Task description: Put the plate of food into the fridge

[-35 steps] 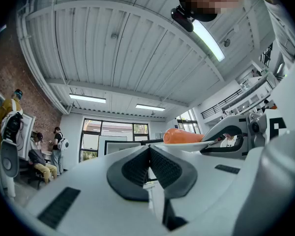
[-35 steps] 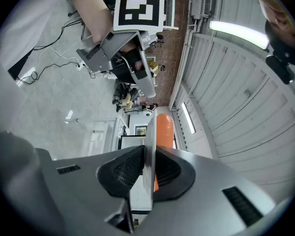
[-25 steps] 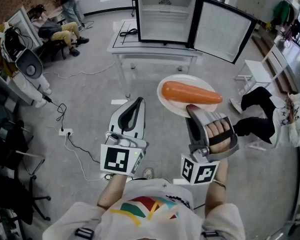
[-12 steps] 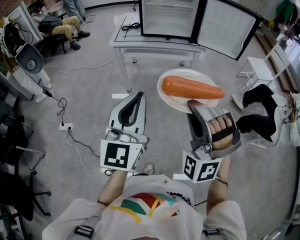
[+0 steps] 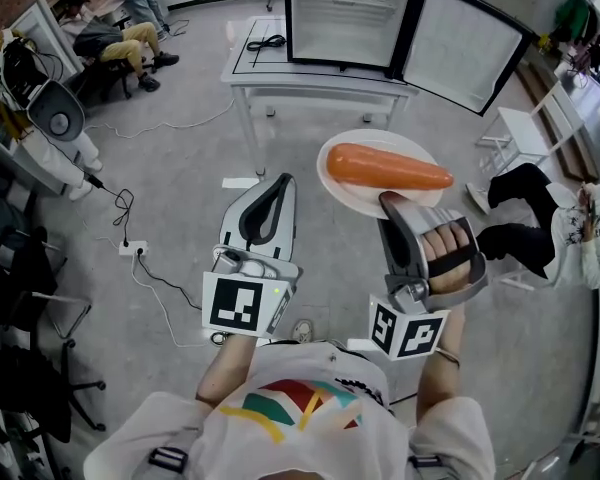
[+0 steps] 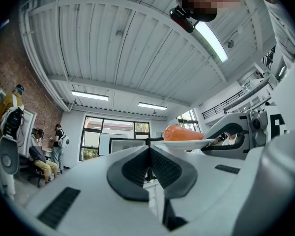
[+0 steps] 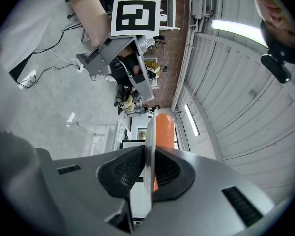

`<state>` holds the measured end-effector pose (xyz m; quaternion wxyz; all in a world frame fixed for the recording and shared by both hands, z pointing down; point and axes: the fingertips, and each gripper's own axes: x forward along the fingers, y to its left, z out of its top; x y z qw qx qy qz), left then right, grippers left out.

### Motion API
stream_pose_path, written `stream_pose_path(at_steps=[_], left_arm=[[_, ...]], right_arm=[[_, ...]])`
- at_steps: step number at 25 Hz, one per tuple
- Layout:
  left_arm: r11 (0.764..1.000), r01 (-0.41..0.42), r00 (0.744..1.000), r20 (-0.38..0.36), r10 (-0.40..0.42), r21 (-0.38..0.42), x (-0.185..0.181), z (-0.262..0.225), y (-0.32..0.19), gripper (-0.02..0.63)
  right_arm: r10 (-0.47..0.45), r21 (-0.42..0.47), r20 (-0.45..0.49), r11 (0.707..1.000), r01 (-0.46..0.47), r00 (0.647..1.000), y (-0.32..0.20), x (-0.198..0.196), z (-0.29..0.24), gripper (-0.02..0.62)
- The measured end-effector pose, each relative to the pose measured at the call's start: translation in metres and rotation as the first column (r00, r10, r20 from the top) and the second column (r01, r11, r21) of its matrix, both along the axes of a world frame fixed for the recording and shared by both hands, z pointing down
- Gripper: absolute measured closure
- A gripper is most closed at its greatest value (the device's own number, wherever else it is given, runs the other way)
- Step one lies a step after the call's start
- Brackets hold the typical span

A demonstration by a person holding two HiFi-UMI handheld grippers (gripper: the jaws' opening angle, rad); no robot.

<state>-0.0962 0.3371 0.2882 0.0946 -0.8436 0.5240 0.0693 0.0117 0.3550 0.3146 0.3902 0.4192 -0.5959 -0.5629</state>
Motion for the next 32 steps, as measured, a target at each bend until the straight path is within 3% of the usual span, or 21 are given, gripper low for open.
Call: stream_pose_path(at_steps=[16, 32], left_arm=[[1.0, -0.019, 0.999, -0.041, 0.019, -0.005, -0.042, 0.002, -0.027, 0.601], [1.0, 0.018, 1.0, -0.025, -0.019, -0.006, -0.022, 0.006, -0.118, 0.601]], right_arm=[[0.034, -0.011, -0.05, 0.999, -0.035, 0.998, -0.023, -0.033, 0.002, 0.552], [-0.006, -0.013, -0.046, 1.0, 0.005, 0.999, -0.122, -0.013, 0.008, 0.552]])
